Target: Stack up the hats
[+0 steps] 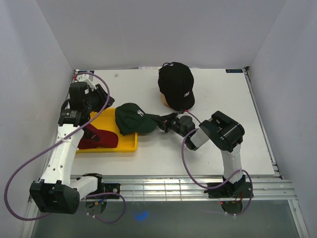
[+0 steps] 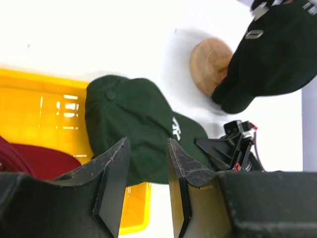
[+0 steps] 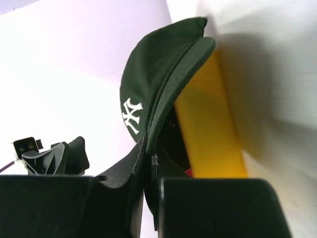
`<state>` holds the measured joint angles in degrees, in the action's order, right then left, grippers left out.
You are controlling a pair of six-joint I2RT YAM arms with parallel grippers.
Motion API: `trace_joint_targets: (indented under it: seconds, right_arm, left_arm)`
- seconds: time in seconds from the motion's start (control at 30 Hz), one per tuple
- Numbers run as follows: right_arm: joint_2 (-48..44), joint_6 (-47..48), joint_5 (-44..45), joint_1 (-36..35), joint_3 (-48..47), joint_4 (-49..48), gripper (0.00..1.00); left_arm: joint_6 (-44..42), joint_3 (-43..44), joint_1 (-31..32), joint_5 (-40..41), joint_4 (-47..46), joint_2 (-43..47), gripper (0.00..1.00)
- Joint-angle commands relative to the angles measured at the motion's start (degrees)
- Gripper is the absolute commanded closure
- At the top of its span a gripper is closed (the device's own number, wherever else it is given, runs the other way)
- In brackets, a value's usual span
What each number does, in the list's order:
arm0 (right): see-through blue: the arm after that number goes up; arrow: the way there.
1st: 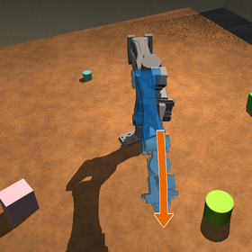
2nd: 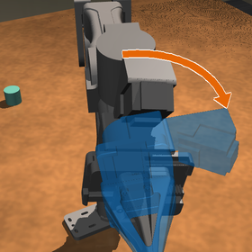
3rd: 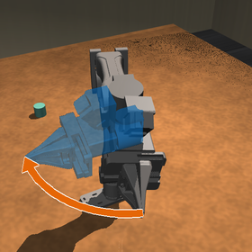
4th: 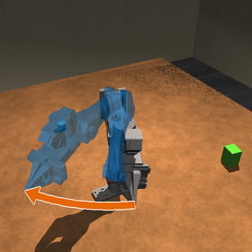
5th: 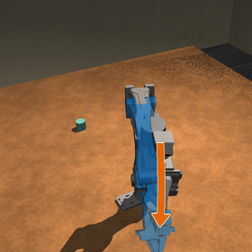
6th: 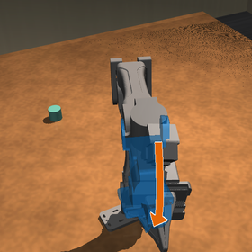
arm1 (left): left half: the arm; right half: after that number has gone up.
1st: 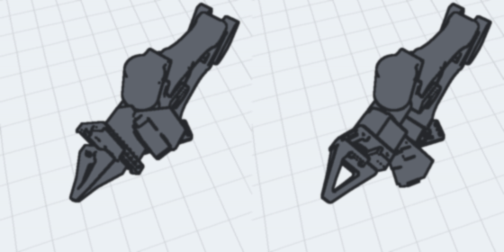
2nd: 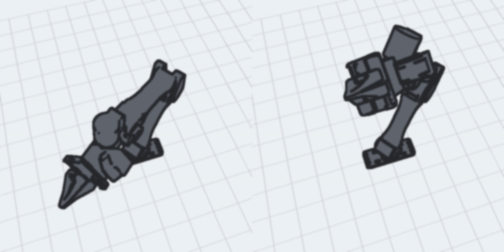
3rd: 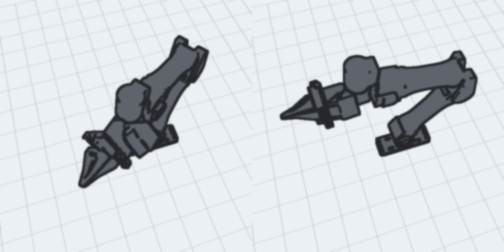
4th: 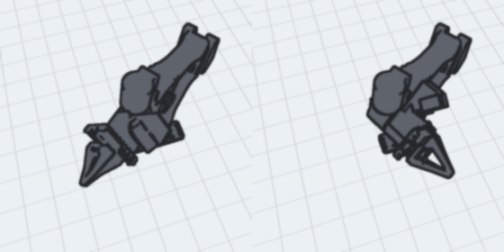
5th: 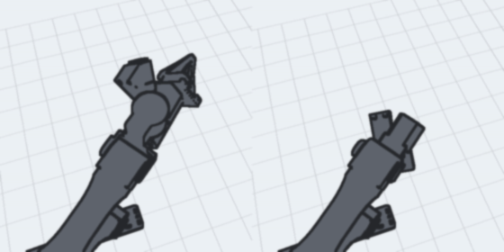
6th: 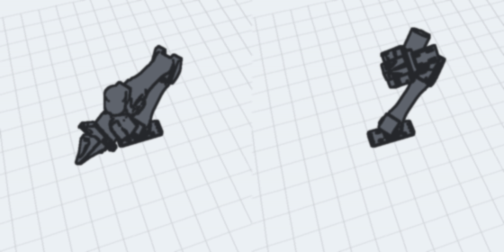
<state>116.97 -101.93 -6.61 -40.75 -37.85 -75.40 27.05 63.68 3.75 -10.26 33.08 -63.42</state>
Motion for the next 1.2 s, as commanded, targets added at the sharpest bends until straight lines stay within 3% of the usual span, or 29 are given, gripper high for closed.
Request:
trace_joint_targets:
  seconds: [0.0,0.5,0.7,0.97,1.17]
  right_arm:
    - [-4.7,-1.8,-0.9,-1.1,-4.5,-13.0,0.92]
    - [-12.5,2.2,-2.7,0.2,-22.7,3.2,0.92]
    - [-15.0,4.5,-4.3,7.9,-29.6,12.0,0.92]
    - [-14.9,1.6,-4.0,16.7,-36.9,13.7,0.92]
    - [-17.1,2.1,-0.3,21.9,-35.4,17.6,0.92]
  left_arm:
    - [0.5,6.5,-0.2,1.9,2.2,1.5,0.54]
    - [3.3,20.9,-0.1,4.9,6.2,2.5,0.53]
    - [4.6,26.1,-0.2,4.3,5.9,3.7,0.53]
    - [5.6,27.1,-0.1,-1.9,3.7,3.0,0.52]
    - [5.3,26.3,0.8,-2.5,3.6,2.9,0.52]
